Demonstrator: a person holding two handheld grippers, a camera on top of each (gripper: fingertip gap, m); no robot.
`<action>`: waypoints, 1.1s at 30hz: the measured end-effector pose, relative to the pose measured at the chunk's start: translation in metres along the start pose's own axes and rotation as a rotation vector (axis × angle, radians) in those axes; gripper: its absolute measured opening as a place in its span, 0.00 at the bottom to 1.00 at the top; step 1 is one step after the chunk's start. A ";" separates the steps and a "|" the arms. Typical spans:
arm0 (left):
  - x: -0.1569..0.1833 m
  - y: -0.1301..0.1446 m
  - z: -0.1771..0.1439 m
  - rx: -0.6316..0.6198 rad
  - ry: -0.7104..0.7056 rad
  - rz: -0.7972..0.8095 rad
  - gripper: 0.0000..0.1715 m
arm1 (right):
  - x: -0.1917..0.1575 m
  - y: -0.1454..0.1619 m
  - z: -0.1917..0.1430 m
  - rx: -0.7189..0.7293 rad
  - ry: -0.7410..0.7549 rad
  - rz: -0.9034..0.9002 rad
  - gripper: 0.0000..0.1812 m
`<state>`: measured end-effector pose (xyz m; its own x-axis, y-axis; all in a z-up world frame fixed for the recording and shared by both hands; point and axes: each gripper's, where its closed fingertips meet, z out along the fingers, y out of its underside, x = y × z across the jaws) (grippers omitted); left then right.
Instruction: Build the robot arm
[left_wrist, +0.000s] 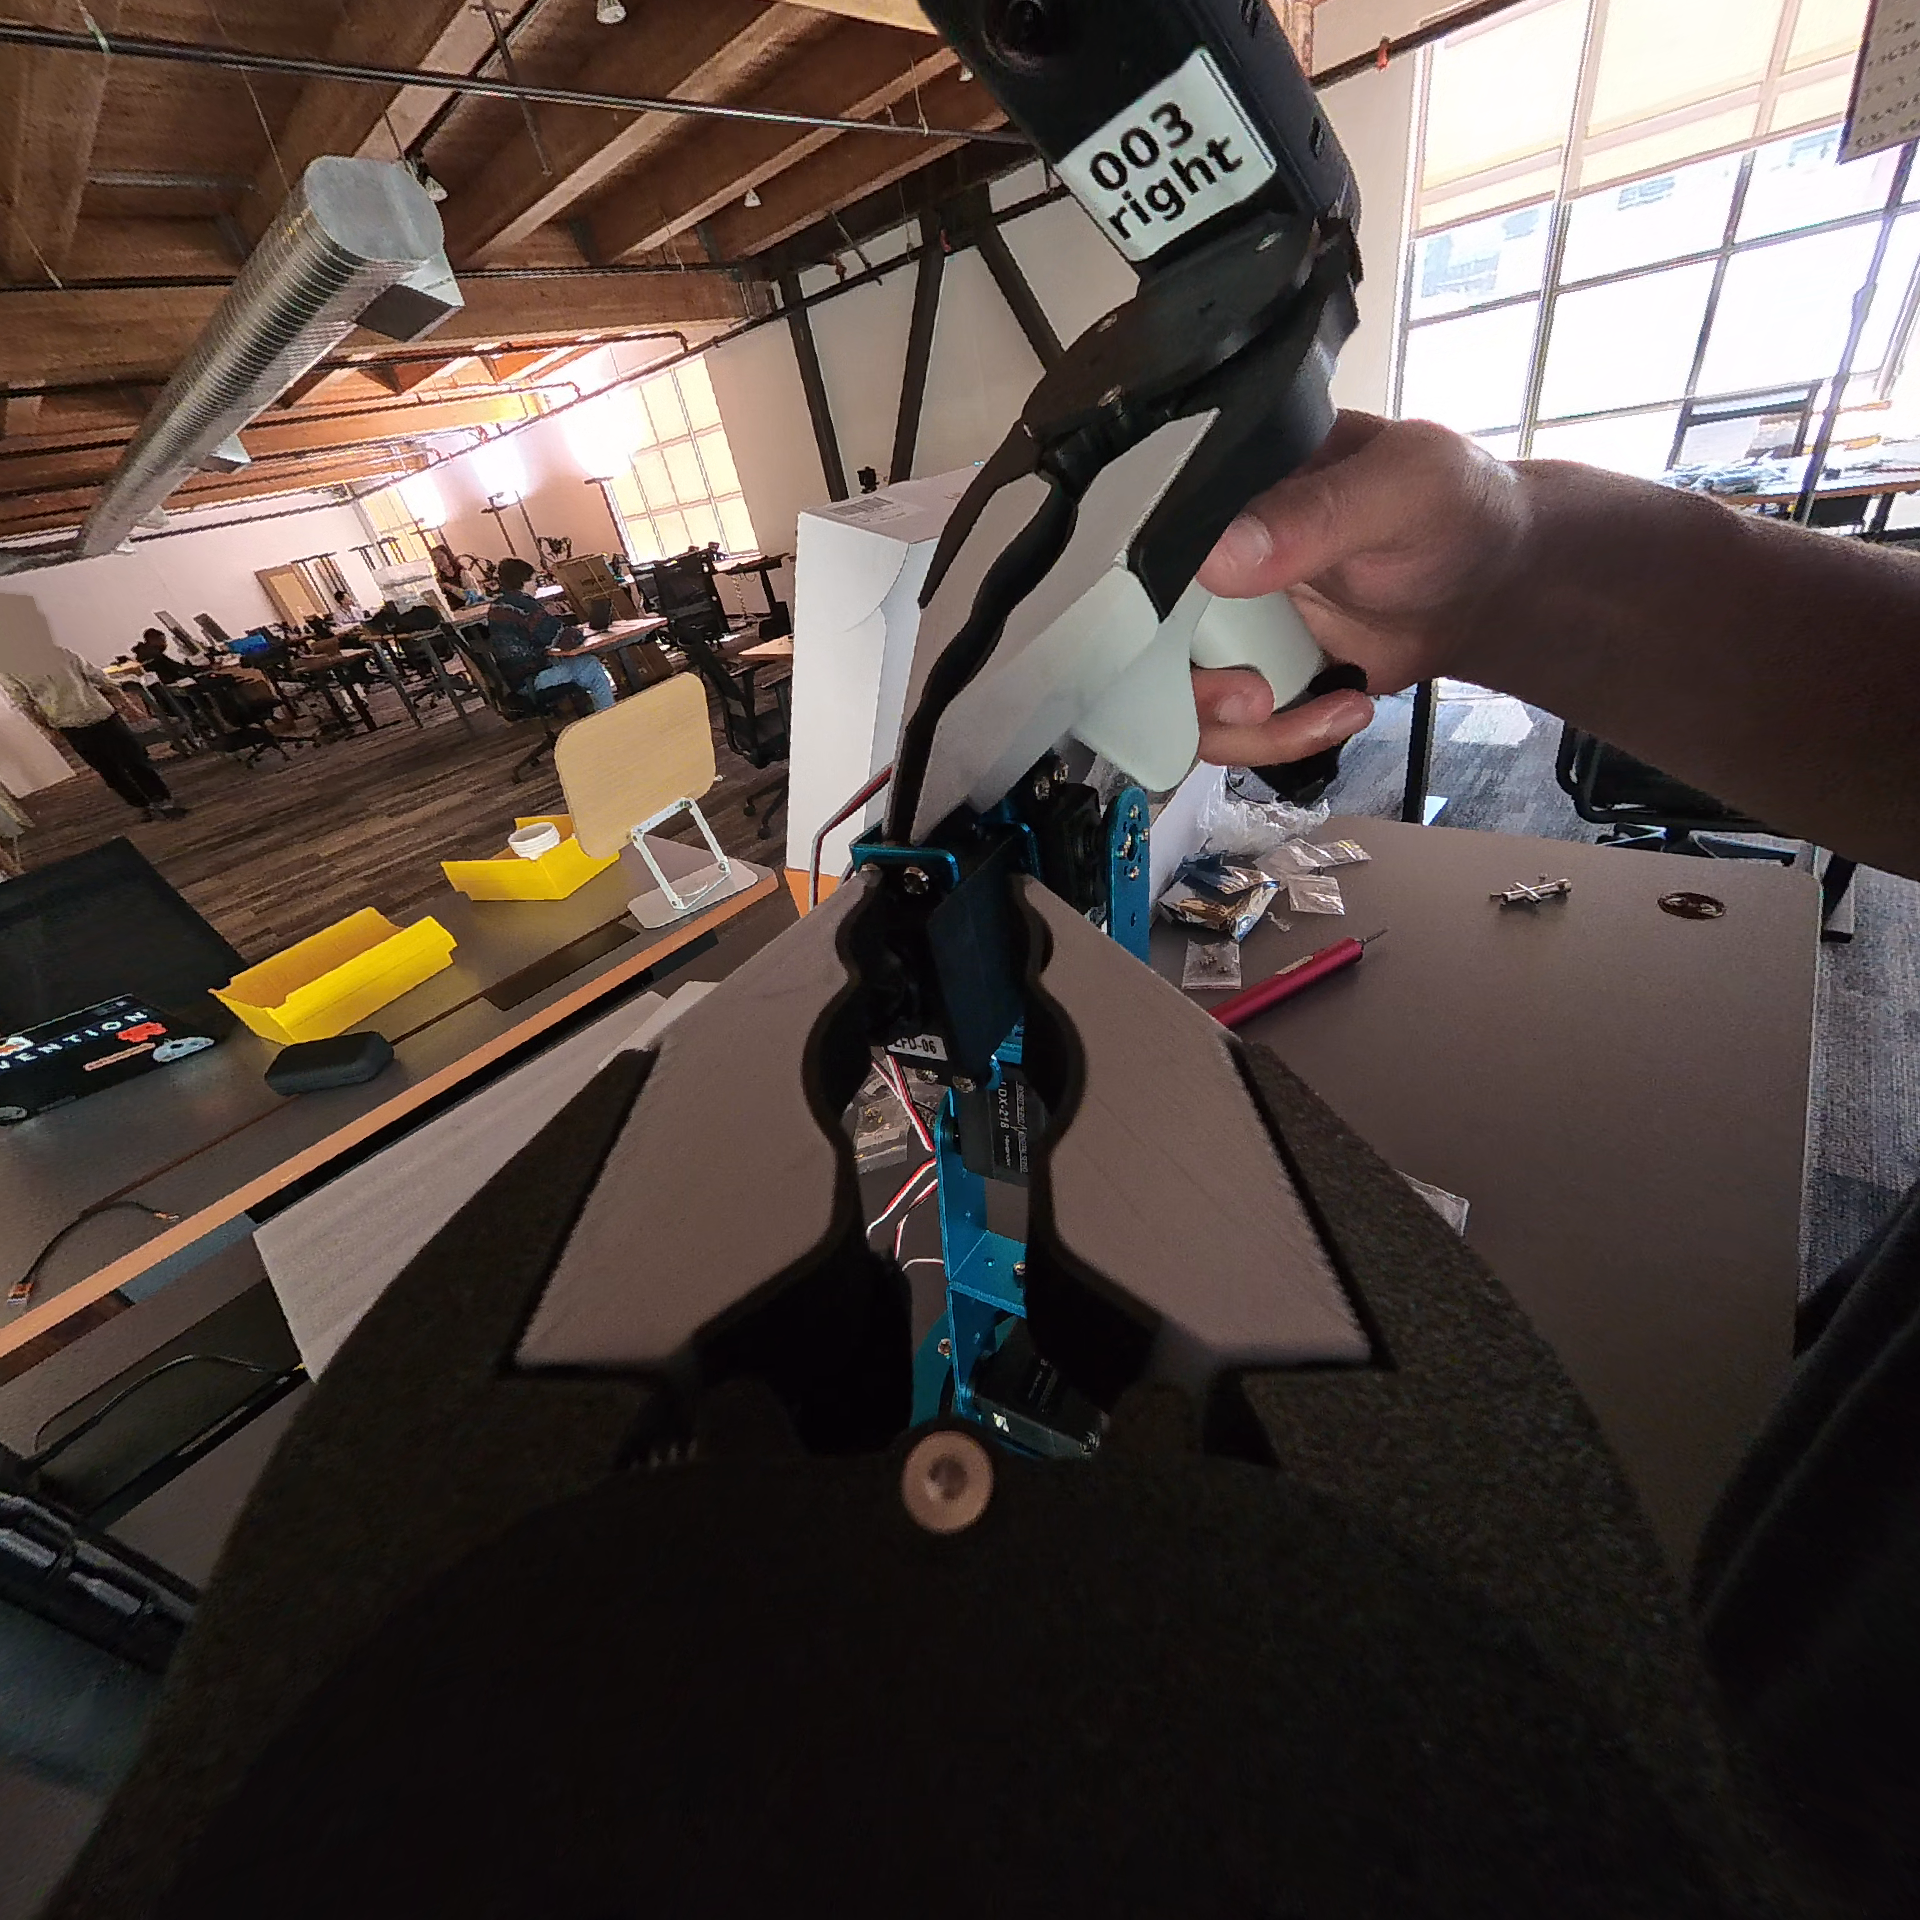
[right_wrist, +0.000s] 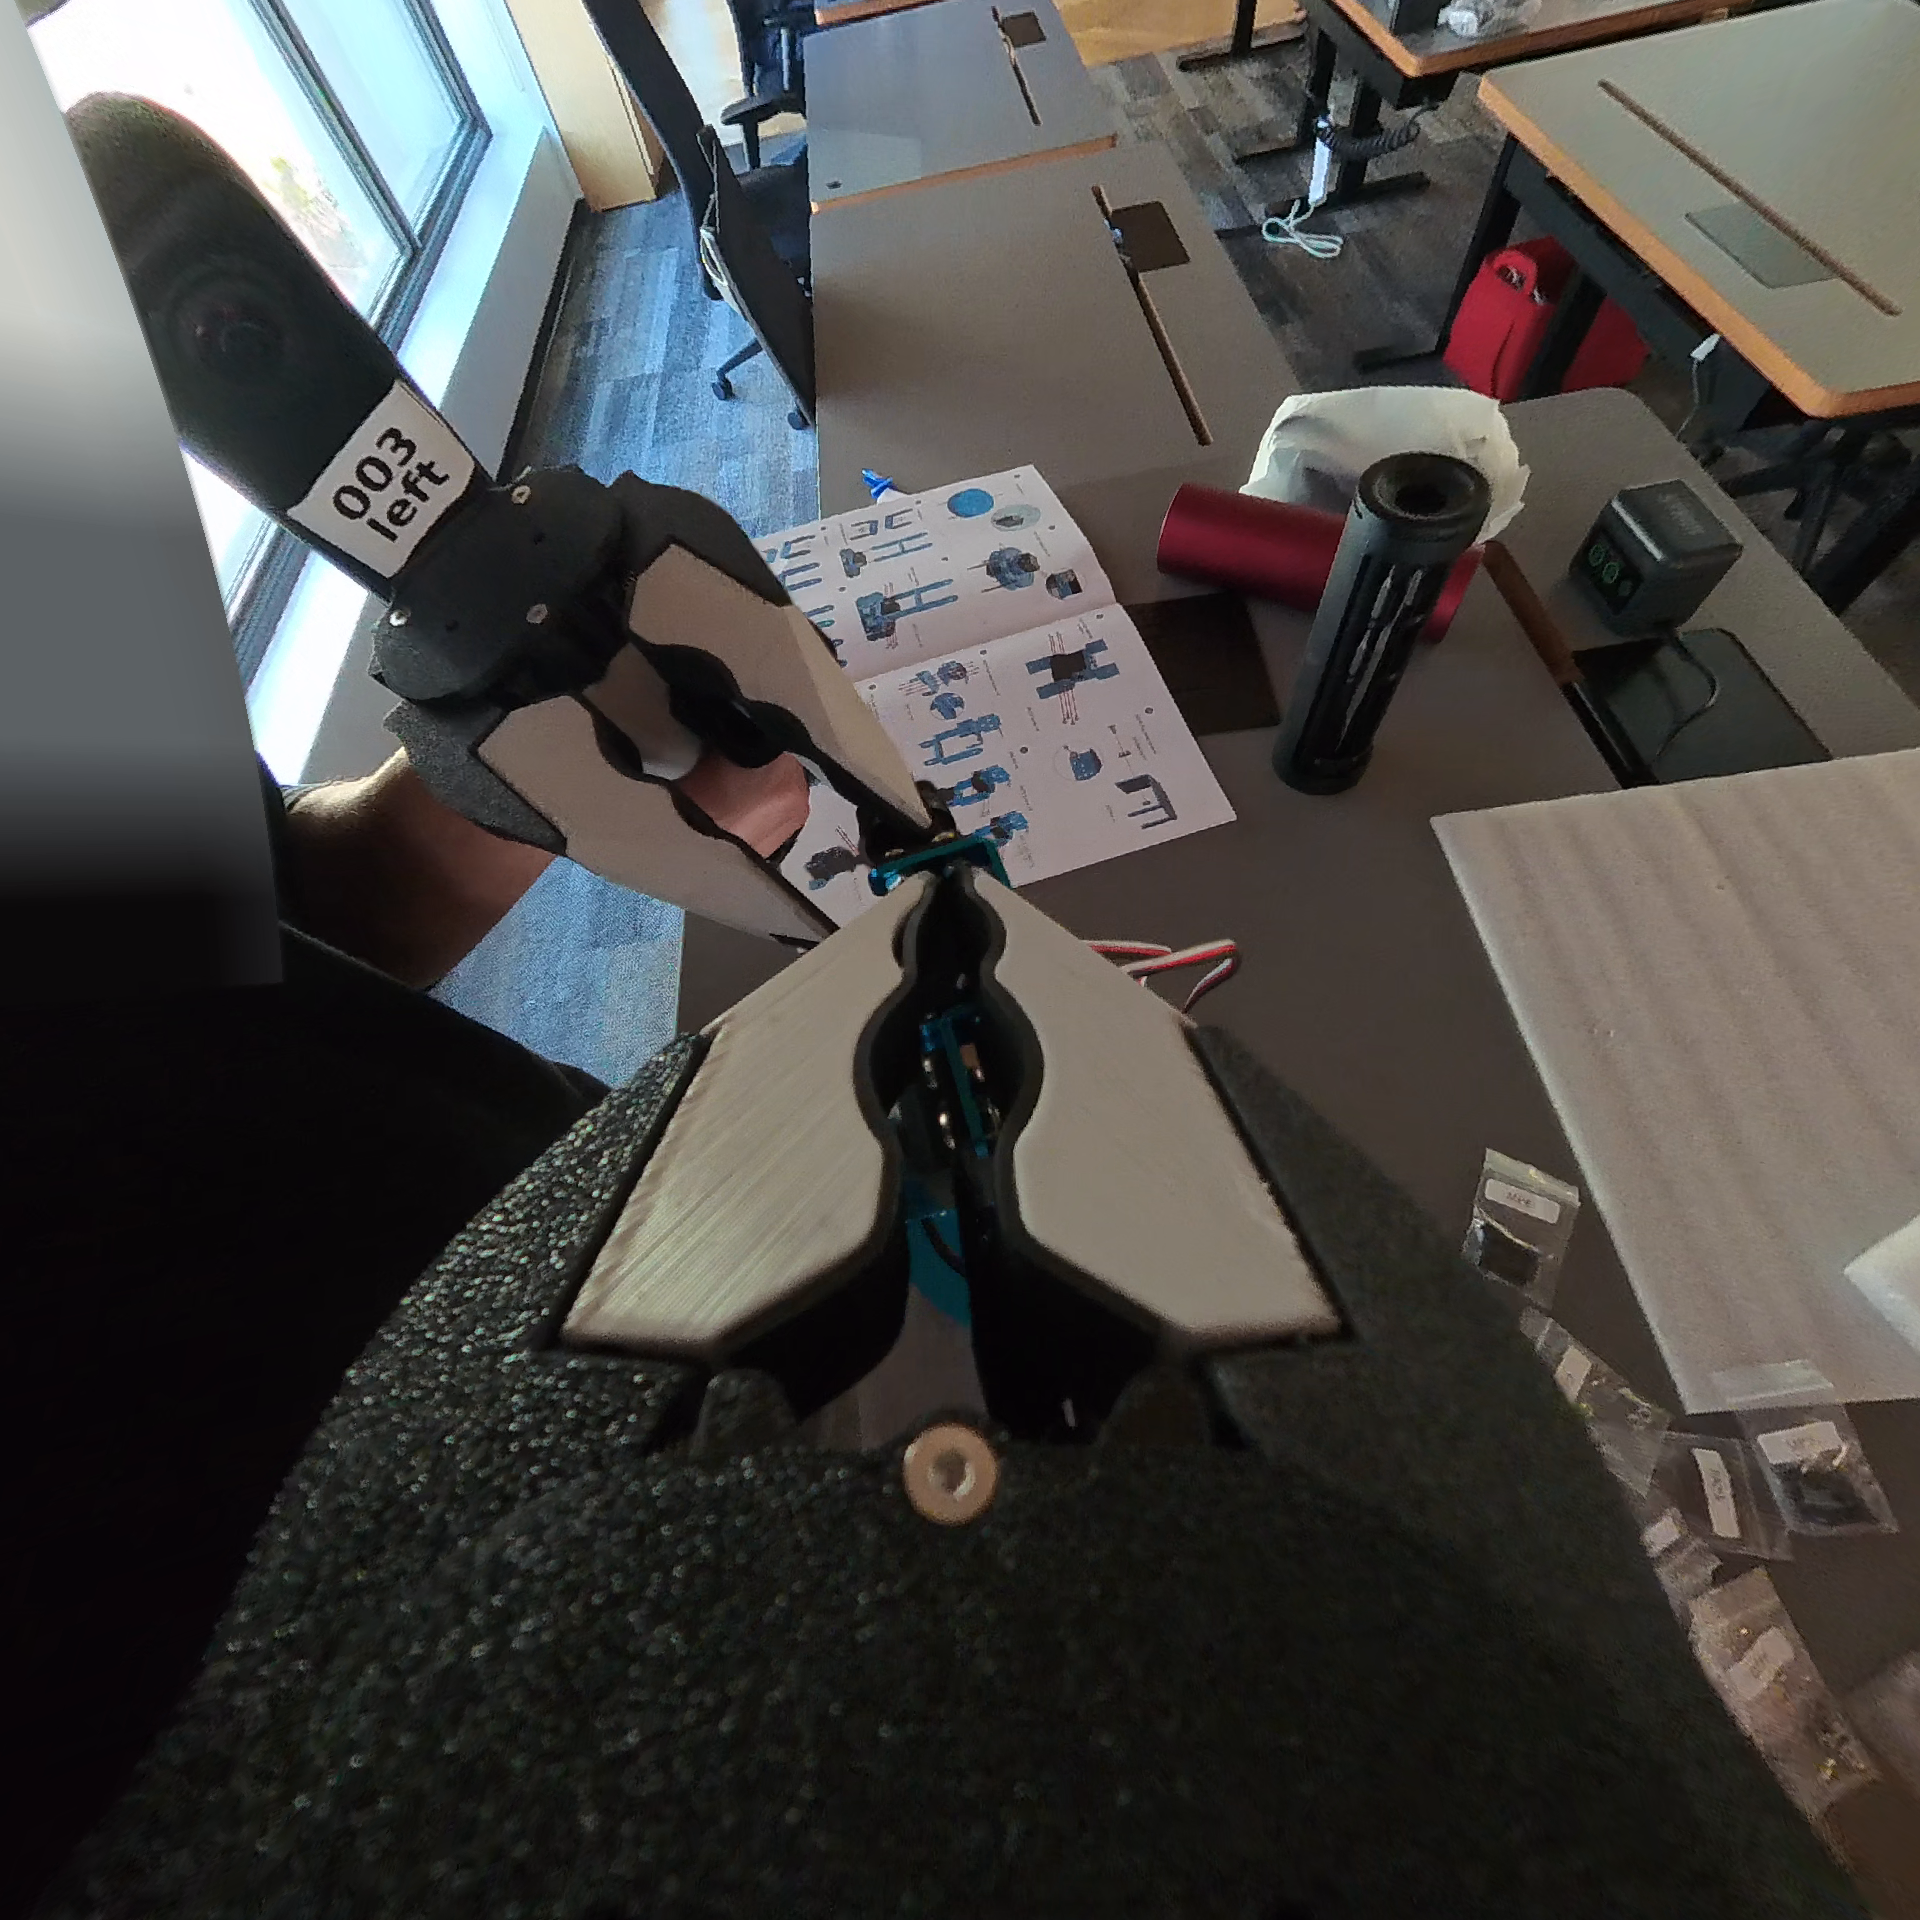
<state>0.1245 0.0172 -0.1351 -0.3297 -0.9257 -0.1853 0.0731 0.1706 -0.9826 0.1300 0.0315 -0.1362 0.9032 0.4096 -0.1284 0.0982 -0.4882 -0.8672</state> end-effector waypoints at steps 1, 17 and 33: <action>0.000 0.000 0.000 0.000 0.000 0.000 0.13 | 0.000 0.000 0.000 0.000 0.000 0.002 0.01; 0.000 0.000 0.000 -0.004 -0.003 0.009 0.13 | -0.002 0.001 -0.002 -0.041 -0.008 -0.015 0.01; 0.000 0.001 0.000 -0.005 -0.006 0.011 0.13 | 0.002 0.001 -0.003 -0.043 -0.001 -0.029 0.01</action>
<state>0.1246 0.0174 -0.1356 -0.3230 -0.9259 -0.1961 0.0722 0.1825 -0.9805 0.1327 0.0295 -0.1357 0.8995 0.4245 -0.1036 0.1422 -0.5084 -0.8493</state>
